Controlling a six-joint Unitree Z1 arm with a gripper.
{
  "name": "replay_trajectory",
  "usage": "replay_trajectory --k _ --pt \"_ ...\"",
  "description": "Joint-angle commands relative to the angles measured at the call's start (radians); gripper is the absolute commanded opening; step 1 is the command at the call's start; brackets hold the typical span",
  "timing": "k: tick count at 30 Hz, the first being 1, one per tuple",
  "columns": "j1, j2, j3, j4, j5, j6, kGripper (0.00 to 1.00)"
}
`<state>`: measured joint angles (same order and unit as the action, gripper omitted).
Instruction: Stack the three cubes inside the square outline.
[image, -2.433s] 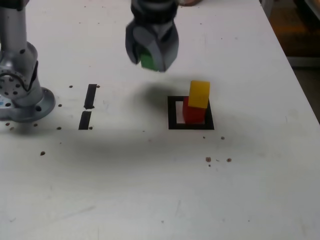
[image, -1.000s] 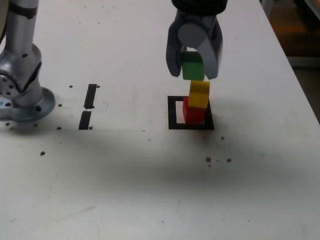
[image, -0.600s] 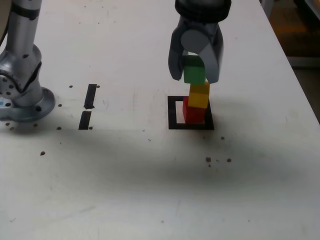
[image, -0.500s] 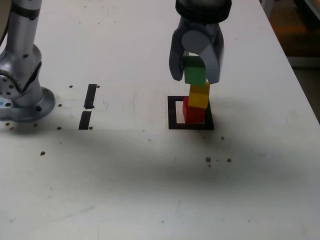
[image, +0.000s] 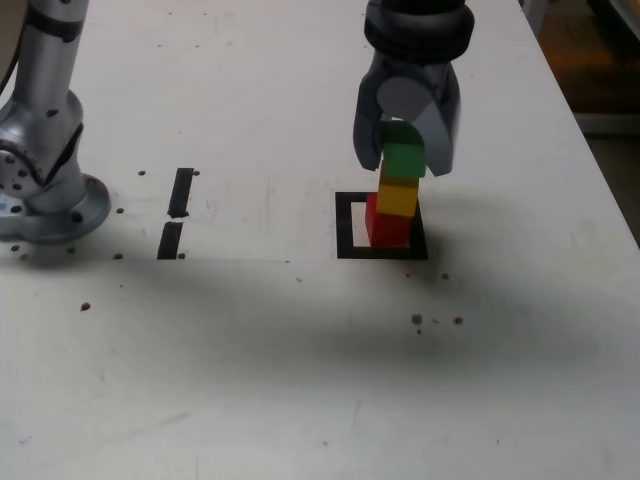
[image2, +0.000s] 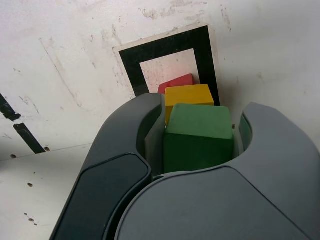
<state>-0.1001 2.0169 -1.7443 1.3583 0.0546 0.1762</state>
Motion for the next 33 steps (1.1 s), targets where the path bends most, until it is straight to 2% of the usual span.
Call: replay_trajectory --k 1,14,22,27,33 --pt "-0.003 0.007 0.0 -0.001 0.003 -0.003 0.48" --pt "-0.003 0.005 0.012 0.002 -0.006 -0.003 0.72" --pt "-0.003 -0.021 0.027 0.004 -0.01 -0.003 0.81" --pt "-0.003 -0.081 0.027 -0.003 0.004 -0.003 0.85" --pt "-0.003 -0.203 0.072 -0.007 0.039 -0.009 0.9"
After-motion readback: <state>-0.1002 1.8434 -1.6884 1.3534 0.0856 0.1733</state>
